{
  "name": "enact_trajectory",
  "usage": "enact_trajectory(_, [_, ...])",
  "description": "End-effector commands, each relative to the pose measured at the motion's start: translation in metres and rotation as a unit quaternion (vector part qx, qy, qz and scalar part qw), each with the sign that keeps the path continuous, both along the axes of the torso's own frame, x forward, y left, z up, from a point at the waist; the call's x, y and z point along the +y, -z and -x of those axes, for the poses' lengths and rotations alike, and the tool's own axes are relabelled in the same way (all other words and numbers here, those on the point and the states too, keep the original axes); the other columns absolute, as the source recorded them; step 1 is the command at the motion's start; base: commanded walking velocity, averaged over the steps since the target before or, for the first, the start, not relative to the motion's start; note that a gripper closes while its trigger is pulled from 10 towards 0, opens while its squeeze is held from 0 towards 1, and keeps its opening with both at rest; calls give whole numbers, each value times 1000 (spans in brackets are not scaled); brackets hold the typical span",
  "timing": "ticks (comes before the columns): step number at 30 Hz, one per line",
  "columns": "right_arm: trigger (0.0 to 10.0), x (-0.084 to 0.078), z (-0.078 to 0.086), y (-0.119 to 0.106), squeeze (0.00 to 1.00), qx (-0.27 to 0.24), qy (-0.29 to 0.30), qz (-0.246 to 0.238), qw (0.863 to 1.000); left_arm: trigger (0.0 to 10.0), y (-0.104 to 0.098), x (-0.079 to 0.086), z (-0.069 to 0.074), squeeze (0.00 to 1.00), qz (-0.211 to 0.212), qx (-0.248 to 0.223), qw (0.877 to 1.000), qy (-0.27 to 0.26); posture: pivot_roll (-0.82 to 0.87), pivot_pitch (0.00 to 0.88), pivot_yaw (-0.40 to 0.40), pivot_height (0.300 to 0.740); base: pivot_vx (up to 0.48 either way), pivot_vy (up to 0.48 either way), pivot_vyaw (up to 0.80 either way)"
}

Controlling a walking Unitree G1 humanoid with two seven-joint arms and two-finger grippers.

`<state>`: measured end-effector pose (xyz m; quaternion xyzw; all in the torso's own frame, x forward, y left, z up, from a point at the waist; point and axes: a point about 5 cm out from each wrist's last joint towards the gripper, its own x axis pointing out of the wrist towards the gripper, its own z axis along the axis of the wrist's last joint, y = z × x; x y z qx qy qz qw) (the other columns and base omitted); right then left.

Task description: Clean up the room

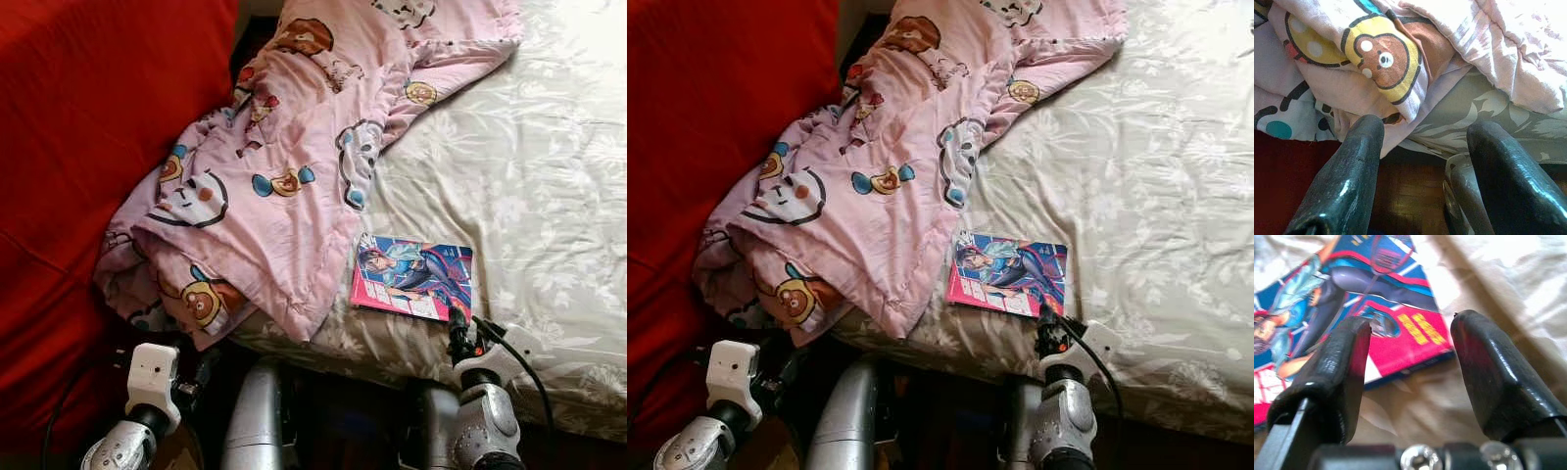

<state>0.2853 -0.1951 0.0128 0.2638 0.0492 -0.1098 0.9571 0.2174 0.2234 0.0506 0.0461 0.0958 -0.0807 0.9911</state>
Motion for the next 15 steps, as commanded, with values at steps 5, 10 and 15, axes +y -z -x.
enact_trajectory(5, [10000,0,-2,3,0,11,1,-46,999,10000,4,7,14,0,-16,17,1000,-6,221,337,123,605,0,0,0])
enact_trajectory(10, [10000,-11,-11,-6,0,-7,23,-73,997,10000,3,9,21,0,-21,22,1000,-7,233,350,126,605,0,0,0])
enact_trajectory(15, [10000,-17,-14,-9,0,-10,29,-88,996,10000,2,10,23,0,-23,24,999,-10,241,361,126,605,0,0,0])
